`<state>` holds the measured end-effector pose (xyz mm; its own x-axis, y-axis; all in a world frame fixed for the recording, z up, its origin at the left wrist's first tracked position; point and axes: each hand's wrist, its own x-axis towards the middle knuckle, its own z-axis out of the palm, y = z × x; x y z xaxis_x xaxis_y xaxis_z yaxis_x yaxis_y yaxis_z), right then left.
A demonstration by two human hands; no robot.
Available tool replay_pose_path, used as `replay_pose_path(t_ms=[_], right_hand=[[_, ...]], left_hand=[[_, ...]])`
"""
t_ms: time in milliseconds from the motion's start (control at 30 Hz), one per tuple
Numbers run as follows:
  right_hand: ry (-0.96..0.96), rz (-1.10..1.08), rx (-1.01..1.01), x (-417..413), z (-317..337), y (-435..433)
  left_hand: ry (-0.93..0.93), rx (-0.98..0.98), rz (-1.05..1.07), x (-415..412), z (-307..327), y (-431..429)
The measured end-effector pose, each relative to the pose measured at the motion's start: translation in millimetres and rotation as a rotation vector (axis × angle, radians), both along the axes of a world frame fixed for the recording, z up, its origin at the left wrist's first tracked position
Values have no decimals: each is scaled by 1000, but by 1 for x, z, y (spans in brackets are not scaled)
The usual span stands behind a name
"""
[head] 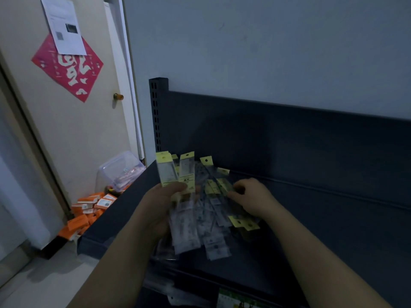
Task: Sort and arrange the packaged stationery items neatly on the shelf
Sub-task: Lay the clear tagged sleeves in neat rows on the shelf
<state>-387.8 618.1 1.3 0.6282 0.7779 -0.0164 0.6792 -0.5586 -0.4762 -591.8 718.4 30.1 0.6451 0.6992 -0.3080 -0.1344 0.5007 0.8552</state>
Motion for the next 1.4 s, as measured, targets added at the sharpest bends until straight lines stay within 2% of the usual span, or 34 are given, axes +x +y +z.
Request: replay_pose_path(t_ms=[167, 267, 367, 433, 567, 867, 967, 1033, 1167, 1400], right_hand=[[-122, -104, -44, 14, -4, -11], [-234, -132, 1, 16, -7, -17], [-134, -29, 83, 9, -3, -12], [-91, 25, 62, 4, 0, -7], [-12, -23, 21, 1, 8, -7], [-301, -35, -67, -12, 15, -5], [-313, -20, -14, -9, 14, -9], [-228, -23, 109, -4, 15, -13], [-35, 132, 320, -15, 27, -14], [-15, 474, 270, -56, 36, -11]], left_hand=[[-19, 34, -17, 1, -2, 2], [-15, 26, -7, 1, -2, 2], [-32, 24, 18, 4, -4, 1], [-31, 30, 31, 5, -4, -1], [-37, 11, 43, 10, -8, -3], [6, 22, 59, 11, -4, -9], [12, 26, 71, 11, -3, -10], [3, 4, 72, 12, -1, -10], [-18, 15, 70, 19, 4, -14], [-23, 81, 36, 35, 13, -30]])
